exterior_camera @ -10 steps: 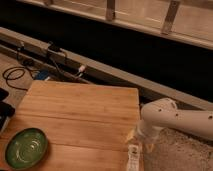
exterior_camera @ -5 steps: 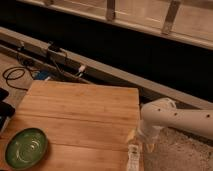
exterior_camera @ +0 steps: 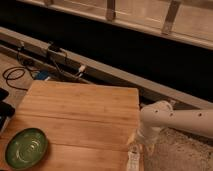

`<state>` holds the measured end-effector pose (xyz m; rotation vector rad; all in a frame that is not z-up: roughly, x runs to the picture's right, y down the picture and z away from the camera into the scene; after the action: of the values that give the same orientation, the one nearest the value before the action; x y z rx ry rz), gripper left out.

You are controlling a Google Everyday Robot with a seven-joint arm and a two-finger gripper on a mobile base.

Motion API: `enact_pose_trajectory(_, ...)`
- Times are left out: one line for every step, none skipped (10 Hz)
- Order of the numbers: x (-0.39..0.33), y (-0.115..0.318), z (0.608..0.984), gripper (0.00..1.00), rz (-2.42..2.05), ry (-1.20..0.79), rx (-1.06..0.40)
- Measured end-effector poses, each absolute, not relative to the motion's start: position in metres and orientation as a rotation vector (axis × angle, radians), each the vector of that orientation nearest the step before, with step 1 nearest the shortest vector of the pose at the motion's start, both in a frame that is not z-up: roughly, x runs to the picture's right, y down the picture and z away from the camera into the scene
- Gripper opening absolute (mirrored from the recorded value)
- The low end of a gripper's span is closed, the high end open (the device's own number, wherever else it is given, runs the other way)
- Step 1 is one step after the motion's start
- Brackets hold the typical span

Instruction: Place the bottle in the ceramic bowl

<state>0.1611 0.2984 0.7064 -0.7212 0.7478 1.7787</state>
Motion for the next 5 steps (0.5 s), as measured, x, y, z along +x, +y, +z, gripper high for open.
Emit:
enact_pose_trajectory(0.156, 0.298, 0.706, 0.65, 1.77, 0.741, -0.726)
enact_pose_trajectory(0.15, 0.299, 0.706, 0.65, 1.759, 0.739, -0.732)
enact_pose_trajectory(0.143, 0.301, 0.706, 0.65, 1.747, 0.736, -0.743)
enact_pose_trajectory(0.14, 0.305, 0.708, 0.65, 1.738, 0.742, -0.757)
enact_pose_trajectory(0.133, 0.31, 0.71, 0.65, 1.722, 0.747, -0.772)
